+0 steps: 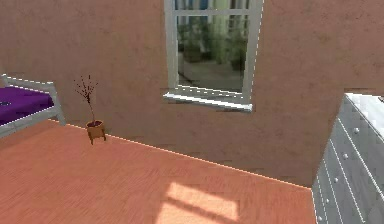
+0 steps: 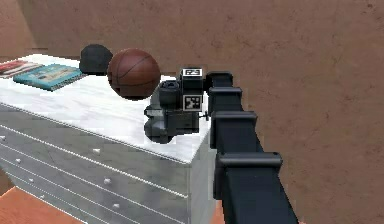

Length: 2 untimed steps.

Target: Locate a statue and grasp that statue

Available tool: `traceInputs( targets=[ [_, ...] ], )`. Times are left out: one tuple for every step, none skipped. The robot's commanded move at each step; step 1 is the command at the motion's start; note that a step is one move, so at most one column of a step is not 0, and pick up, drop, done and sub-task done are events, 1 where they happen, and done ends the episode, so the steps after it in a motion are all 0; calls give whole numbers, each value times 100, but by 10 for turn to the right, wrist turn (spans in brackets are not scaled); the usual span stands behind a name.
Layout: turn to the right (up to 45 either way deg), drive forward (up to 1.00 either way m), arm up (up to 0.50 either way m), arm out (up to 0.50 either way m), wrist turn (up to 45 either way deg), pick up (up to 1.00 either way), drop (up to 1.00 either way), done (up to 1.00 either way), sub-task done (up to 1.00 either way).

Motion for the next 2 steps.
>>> traceInputs(
  targets=[
    [0,0,-12,0,0,0,0,0,0],
    [0,0,0,0,0,100,0,0,0]
  ],
)
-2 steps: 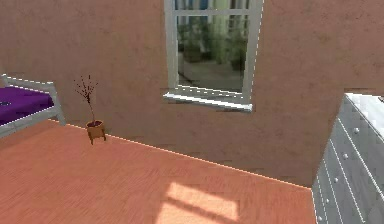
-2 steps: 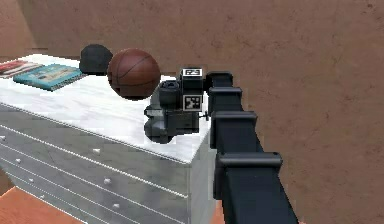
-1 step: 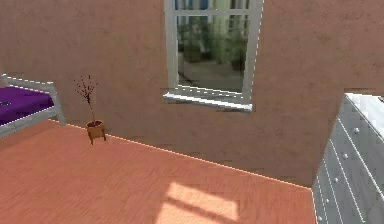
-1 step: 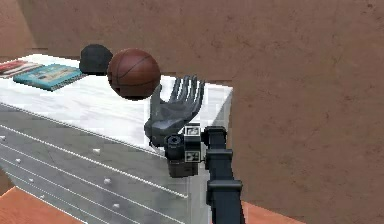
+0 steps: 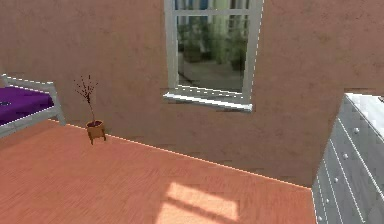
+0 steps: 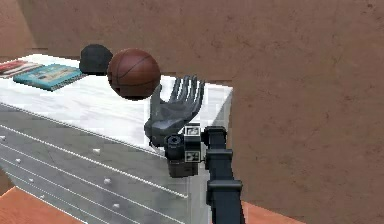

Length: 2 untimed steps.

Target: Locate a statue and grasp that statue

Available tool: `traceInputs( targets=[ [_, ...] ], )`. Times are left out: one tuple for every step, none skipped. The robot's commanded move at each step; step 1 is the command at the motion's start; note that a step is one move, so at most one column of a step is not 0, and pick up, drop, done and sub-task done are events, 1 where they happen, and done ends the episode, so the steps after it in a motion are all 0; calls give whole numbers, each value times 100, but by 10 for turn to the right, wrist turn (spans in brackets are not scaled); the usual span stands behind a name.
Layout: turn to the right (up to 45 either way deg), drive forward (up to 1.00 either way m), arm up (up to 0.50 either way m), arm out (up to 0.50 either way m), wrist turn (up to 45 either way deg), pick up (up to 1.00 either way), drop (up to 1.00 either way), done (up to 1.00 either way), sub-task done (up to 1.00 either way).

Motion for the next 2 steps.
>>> traceInputs(
  targets=[
    [0,0,10,0,0,0,0,0,0],
    [0,0,0,0,0,0,0,100,0]
  ],
)
